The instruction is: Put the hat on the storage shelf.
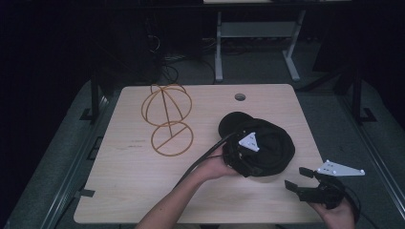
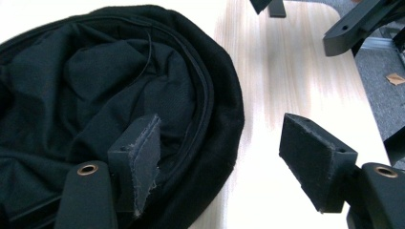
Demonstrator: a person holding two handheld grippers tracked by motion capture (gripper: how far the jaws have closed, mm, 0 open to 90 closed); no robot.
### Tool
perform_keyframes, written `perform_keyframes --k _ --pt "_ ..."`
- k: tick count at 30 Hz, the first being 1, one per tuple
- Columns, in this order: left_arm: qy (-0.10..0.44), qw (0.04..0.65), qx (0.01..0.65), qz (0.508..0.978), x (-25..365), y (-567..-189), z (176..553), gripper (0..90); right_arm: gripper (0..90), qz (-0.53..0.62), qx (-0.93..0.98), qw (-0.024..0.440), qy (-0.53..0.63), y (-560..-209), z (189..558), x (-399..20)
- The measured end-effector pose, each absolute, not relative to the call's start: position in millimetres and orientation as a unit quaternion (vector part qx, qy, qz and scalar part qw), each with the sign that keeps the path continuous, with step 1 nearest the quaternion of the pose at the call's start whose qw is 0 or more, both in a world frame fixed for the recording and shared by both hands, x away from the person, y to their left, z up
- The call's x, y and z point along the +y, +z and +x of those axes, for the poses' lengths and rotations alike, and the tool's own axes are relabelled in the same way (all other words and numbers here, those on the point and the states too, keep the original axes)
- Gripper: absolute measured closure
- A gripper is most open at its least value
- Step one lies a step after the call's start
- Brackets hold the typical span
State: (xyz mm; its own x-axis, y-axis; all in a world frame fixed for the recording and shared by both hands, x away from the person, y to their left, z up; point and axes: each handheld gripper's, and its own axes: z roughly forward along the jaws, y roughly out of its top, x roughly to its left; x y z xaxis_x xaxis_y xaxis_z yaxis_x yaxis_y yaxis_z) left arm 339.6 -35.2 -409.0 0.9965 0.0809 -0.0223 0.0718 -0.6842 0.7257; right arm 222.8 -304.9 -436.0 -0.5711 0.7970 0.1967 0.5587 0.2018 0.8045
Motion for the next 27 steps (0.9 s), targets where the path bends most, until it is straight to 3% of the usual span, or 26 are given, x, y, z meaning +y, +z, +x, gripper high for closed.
perform_keyframes --k 18,27 --pt "-0.009 0.327 0.040 0.944 -56.7 -440.8 352.2 34.8 18.1 0.443 0.766 0.129 0.449 -437.6 223.1 -307.0" --pt "0.008 0.308 0.030 0.951 -58.6 -446.1 349.4 41.7 18.3 0.439 0.769 0.128 0.447 -437.6 223.1 -305.9"
